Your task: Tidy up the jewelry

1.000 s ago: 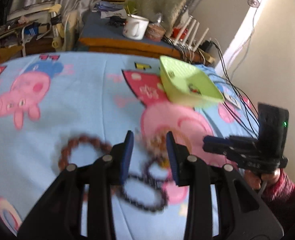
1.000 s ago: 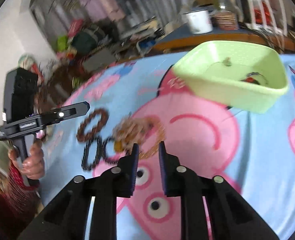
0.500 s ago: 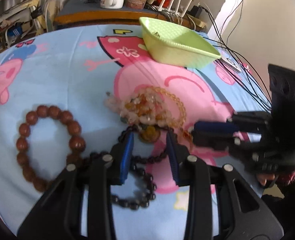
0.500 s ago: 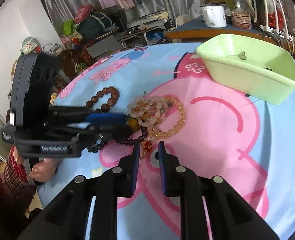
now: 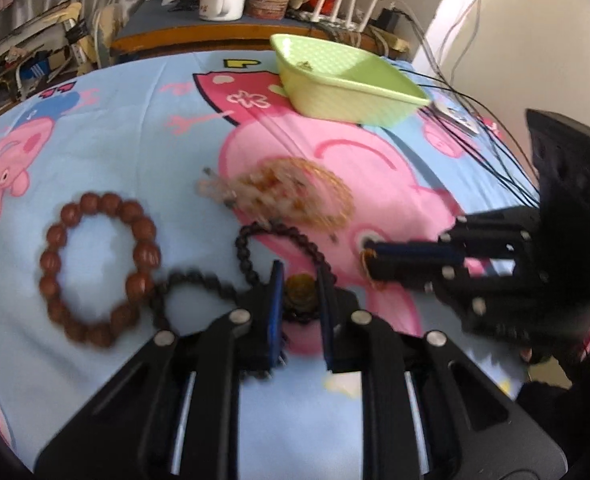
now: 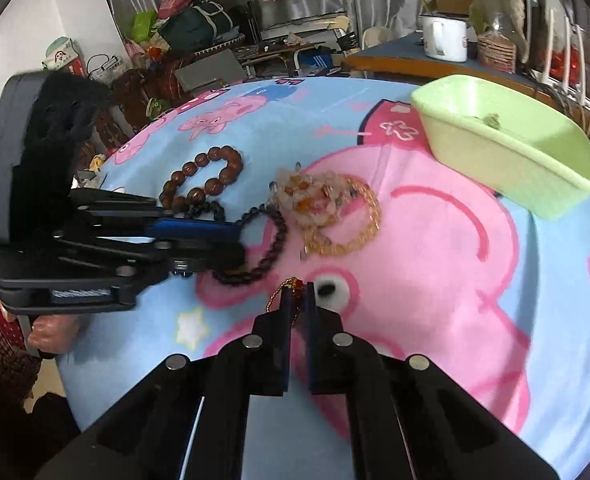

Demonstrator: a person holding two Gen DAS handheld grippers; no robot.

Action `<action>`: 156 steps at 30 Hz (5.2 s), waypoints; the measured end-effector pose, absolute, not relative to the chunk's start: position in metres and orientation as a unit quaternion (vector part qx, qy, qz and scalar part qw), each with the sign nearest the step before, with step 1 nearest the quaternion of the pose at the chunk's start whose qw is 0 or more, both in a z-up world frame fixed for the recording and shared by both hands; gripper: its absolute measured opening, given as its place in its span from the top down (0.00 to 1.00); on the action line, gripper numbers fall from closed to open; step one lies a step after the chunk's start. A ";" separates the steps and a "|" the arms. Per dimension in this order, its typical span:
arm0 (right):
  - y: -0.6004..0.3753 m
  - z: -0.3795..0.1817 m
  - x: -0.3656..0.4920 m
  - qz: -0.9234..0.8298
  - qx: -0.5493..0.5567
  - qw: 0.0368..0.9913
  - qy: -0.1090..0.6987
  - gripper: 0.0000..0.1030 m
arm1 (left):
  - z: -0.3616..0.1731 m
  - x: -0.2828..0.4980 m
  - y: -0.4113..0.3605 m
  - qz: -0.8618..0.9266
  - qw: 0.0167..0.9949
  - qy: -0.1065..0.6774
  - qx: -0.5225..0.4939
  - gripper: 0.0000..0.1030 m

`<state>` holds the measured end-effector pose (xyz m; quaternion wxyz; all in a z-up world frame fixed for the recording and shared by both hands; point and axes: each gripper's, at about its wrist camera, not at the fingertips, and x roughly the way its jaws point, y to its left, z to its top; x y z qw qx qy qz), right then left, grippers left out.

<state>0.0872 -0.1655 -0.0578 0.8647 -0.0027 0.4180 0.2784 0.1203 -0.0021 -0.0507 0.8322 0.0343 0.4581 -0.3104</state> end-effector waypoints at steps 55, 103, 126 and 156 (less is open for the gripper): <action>-0.259 -0.004 0.064 0.217 0.043 0.922 0.317 1.00 | 0.014 0.139 -0.076 -0.385 0.842 0.373 0.061 0.84; -0.253 -0.058 0.131 0.173 0.073 0.885 0.426 1.00 | -0.012 0.160 0.039 -0.301 0.854 0.412 -0.101 0.52; -0.205 -0.040 0.111 0.249 0.007 0.894 0.371 0.81 | -0.035 0.207 -0.014 -0.328 0.817 0.466 -0.086 0.96; -0.166 -0.011 0.173 0.330 0.091 0.852 0.397 1.00 | 0.098 0.163 -0.011 -0.390 0.860 0.320 -0.072 0.96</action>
